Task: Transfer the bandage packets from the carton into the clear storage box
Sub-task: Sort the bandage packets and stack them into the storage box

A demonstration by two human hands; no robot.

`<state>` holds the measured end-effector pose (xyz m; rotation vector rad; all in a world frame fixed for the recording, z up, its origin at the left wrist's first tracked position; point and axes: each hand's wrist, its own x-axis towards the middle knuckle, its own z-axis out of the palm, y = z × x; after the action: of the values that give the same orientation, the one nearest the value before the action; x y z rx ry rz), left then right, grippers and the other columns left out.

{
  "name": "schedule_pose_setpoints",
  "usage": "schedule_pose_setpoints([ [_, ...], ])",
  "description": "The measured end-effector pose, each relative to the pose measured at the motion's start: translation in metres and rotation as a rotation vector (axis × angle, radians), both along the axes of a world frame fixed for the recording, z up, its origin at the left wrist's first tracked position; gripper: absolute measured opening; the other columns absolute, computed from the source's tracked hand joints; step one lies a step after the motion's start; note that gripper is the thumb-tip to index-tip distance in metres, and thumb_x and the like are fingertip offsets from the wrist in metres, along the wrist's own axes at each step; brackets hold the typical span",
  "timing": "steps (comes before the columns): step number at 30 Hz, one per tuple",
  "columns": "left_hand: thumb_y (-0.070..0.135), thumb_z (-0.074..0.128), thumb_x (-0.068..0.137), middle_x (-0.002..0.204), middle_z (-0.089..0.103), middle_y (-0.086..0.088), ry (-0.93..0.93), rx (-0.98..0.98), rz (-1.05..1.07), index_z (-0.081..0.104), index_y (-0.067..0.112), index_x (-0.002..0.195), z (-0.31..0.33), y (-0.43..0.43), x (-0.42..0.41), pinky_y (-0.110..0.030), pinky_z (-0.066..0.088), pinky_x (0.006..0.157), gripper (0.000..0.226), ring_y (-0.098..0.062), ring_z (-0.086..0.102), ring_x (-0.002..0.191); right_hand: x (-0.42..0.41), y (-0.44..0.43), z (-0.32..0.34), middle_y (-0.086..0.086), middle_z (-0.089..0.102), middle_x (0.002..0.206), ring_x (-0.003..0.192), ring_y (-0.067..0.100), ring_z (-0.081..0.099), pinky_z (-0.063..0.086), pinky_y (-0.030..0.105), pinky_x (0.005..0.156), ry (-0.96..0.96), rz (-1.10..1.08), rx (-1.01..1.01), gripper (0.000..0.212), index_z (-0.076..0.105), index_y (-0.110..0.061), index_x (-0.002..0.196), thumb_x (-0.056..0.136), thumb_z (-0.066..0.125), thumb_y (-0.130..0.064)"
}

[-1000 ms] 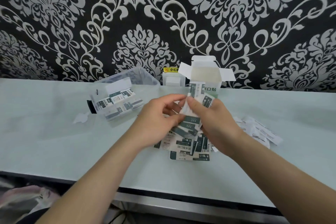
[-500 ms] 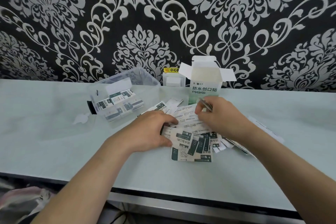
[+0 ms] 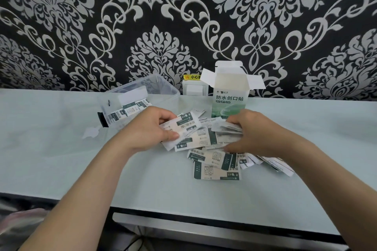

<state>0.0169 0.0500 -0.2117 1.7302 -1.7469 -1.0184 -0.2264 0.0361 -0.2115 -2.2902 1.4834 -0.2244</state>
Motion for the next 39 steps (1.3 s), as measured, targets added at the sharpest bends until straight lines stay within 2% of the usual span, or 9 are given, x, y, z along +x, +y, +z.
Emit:
schedule_pose_setpoints([
  [2, -0.002, 0.073, 0.080, 0.079, 0.074, 0.009, -0.001, 0.040, -0.010, 0.073, 0.023, 0.087, 0.002, 0.001, 0.005, -0.018, 0.053, 0.067, 0.026, -0.003, 0.068, 0.073, -0.001, -0.001, 0.000, -0.011, 0.057, 0.081, 0.070, 0.001, 0.051, 0.037, 0.016, 0.055, -0.022, -0.017, 0.023, 0.024, 0.059, -0.024, 0.080, 0.073, 0.081, -0.032],
  [7, 0.005, 0.073, 0.082, 0.091, 0.075, 0.004, -0.132, 0.072, -0.013, 0.075, 0.018, 0.091, 0.000, 0.000, 0.008, -0.035, 0.054, 0.088, 0.016, -0.017, 0.069, 0.090, -0.007, -0.005, 0.001, -0.003, 0.063, 0.080, 0.064, 0.007, 0.053, 0.039, 0.015, 0.054, -0.140, -0.079, 0.090, 0.014, 0.062, -0.020, 0.076, 0.081, 0.075, -0.019],
  [11, 0.016, 0.072, 0.084, 0.090, 0.074, 0.008, -0.232, 0.022, -0.059, 0.072, 0.025, 0.081, -0.005, 0.000, 0.001, -0.037, 0.053, 0.089, 0.009, -0.014, 0.067, 0.090, -0.017, -0.005, 0.008, 0.000, 0.051, 0.061, 0.051, 0.010, 0.042, 0.035, 0.016, 0.044, -0.579, -0.212, 0.329, 0.019, 0.061, -0.008, 0.073, 0.089, 0.068, -0.015],
  [15, 0.018, 0.074, 0.083, 0.086, 0.072, 0.012, -0.266, -0.042, -0.073, 0.067, 0.030, 0.075, -0.004, 0.001, -0.003, -0.032, 0.052, 0.085, 0.016, -0.011, 0.066, 0.086, -0.014, -0.006, 0.005, 0.005, 0.045, 0.064, 0.051, 0.009, 0.025, 0.019, 0.018, 0.040, -1.023, -0.247, 0.651, 0.006, 0.058, -0.005, 0.092, 0.090, 0.061, -0.010],
  [20, 0.007, 0.073, 0.081, 0.086, 0.076, 0.000, 0.206, -0.100, -0.158, 0.074, 0.021, 0.078, 0.009, 0.007, -0.006, -0.036, 0.056, 0.081, 0.014, -0.015, 0.070, 0.084, 0.009, 0.002, -0.004, 0.002, 0.043, 0.062, 0.051, 0.006, 0.020, 0.013, 0.017, 0.040, -1.364, -0.251, 0.982, 0.021, 0.054, -0.008, 0.098, 0.083, 0.044, 0.003],
  [25, 0.010, 0.071, 0.072, 0.080, 0.074, 0.009, 0.633, -0.231, -0.183, 0.076, 0.023, 0.073, 0.017, 0.013, -0.027, -0.017, 0.052, 0.073, 0.014, -0.003, 0.068, 0.082, 0.024, 0.011, -0.012, -0.004, 0.036, 0.059, 0.052, 0.004, 0.018, 0.013, 0.016, 0.040, -1.333, -0.198, 1.155, 0.030, 0.058, -0.016, 0.105, 0.098, 0.030, -0.005],
  [29, 0.012, 0.072, 0.071, 0.088, 0.075, 0.003, 0.639, -0.260, -0.212, 0.076, 0.016, 0.080, 0.014, 0.011, -0.035, -0.023, 0.055, 0.076, 0.011, -0.011, 0.069, 0.088, 0.031, 0.018, -0.009, -0.003, 0.036, 0.057, 0.050, 0.003, 0.022, 0.011, 0.016, 0.042, -1.311, -0.215, 1.183, 0.038, 0.062, -0.021, 0.088, 0.100, 0.030, -0.006],
  [34, 0.006, 0.070, 0.067, 0.075, 0.074, 0.001, 0.642, -0.211, -0.230, 0.073, 0.010, 0.077, 0.014, 0.014, -0.046, -0.020, 0.054, 0.062, 0.011, -0.009, 0.069, 0.069, 0.032, 0.025, -0.003, -0.001, 0.040, 0.056, 0.044, 0.003, 0.028, 0.011, 0.011, 0.036, -1.344, -0.156, 1.290, 0.015, 0.059, -0.018, 0.079, 0.085, 0.046, -0.020],
  [39, -0.004, 0.068, 0.080, 0.085, 0.075, -0.013, 0.634, -0.152, 0.033, 0.073, 0.001, 0.095, 0.009, 0.007, -0.045, -0.029, 0.050, 0.059, 0.017, -0.016, 0.067, 0.059, 0.032, 0.020, -0.006, 0.004, 0.047, 0.073, 0.056, 0.007, 0.025, 0.011, 0.014, 0.038, -1.302, -0.095, 1.242, 0.047, 0.053, -0.020, 0.106, 0.089, 0.044, -0.062],
])
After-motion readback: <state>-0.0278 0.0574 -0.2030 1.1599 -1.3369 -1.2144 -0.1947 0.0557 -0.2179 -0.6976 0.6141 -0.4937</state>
